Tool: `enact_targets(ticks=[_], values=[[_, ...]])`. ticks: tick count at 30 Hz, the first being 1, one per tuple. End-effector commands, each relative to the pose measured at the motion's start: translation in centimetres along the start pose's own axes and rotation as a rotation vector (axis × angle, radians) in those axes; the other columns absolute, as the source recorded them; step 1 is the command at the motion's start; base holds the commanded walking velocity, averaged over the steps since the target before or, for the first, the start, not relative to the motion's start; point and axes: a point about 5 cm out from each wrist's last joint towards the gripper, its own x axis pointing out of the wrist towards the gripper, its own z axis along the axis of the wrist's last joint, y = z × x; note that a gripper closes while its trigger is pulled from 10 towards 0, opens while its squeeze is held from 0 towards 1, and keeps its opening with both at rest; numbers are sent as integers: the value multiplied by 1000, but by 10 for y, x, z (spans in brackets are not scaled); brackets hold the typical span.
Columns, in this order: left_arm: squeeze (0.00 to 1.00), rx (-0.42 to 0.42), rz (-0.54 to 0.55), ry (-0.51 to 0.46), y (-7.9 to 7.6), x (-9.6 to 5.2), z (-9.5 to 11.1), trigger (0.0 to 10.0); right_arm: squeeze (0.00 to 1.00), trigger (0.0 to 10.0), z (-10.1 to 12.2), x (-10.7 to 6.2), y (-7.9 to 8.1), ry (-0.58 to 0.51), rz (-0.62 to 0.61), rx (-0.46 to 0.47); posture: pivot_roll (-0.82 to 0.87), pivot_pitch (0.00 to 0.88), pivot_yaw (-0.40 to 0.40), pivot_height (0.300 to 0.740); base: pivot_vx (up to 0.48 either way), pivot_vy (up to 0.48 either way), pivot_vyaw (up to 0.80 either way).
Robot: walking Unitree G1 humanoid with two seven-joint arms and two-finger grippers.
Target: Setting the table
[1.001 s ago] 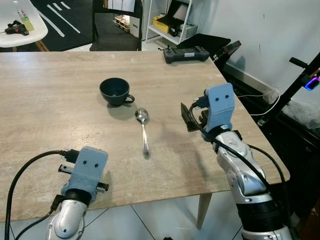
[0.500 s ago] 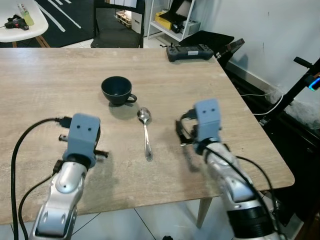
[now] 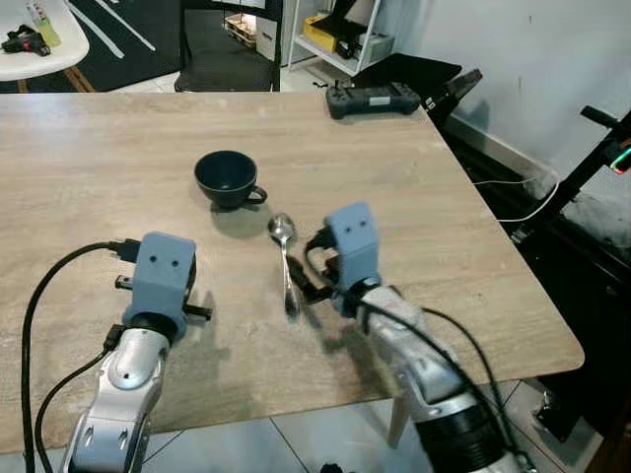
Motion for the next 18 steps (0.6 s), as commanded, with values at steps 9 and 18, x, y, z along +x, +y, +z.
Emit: enact_targets(ticks=[9,18], values=[[0,-42,-530,14,5,-45,23,10000,0,10000,-12,9,14,50,-47,13,144,151,-4,740,0,0,0],[0,-35,-810,96,7,-76,27,10000,0,10000,-20,12,8,88,-93,38,147,154,0,740,0,0,0]])
